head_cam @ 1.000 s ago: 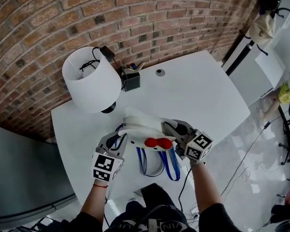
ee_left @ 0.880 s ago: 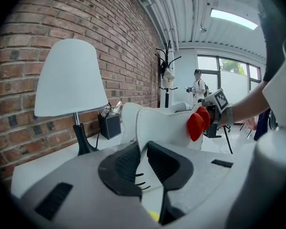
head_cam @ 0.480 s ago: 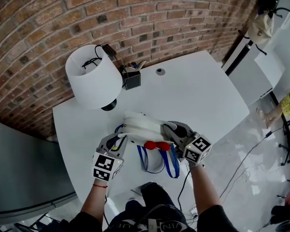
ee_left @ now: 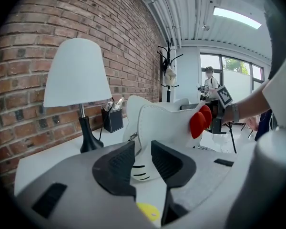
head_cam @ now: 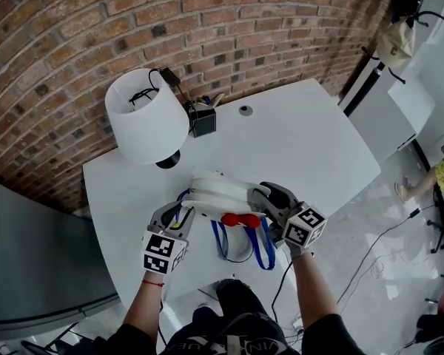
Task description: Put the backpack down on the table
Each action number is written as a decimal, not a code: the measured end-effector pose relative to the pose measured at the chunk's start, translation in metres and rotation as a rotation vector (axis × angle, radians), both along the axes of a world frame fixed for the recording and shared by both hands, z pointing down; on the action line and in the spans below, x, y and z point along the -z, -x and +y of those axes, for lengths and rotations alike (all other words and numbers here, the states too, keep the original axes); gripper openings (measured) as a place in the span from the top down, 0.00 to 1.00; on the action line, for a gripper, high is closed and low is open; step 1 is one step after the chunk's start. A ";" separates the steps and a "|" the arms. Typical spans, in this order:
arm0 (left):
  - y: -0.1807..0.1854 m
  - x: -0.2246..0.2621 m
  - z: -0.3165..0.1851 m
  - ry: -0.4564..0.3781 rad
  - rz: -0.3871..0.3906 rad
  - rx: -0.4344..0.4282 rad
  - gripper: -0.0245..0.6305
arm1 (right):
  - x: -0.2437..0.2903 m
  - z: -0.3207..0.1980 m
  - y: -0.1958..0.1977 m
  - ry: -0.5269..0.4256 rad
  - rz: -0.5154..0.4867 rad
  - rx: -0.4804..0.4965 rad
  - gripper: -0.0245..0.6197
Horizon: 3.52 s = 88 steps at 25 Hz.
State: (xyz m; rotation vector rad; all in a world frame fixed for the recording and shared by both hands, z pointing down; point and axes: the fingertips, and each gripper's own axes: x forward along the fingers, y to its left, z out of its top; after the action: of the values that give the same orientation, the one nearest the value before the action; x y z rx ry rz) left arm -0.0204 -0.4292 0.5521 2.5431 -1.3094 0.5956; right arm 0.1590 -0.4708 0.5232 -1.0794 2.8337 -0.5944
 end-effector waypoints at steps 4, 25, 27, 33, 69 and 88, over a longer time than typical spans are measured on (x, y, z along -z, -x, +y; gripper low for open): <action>0.001 0.000 0.005 0.002 -0.005 -0.007 0.82 | 0.002 0.005 -0.010 0.003 -0.004 -0.017 0.78; 0.013 0.016 0.045 -0.016 0.069 0.037 0.83 | 0.018 0.060 -0.030 0.025 -0.019 -0.176 0.87; 0.009 0.020 0.051 -0.024 0.066 0.017 0.85 | 0.022 0.071 -0.027 0.033 -0.015 -0.174 0.93; 0.000 0.034 0.071 -0.052 0.074 -0.040 0.92 | 0.031 0.096 -0.016 0.026 0.012 -0.160 0.96; 0.039 0.060 0.279 -0.081 0.184 -0.055 0.96 | 0.061 0.320 0.095 -0.048 0.111 -0.254 0.96; 0.026 0.060 0.309 -0.072 0.222 -0.104 0.96 | 0.064 0.365 0.087 -0.050 0.107 -0.285 0.96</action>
State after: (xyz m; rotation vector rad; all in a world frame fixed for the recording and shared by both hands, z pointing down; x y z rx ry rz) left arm -0.0462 -0.1199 0.4918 2.6571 -1.1476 0.2785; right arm 0.0716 -0.1062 0.4587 -1.5112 2.6872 -0.4517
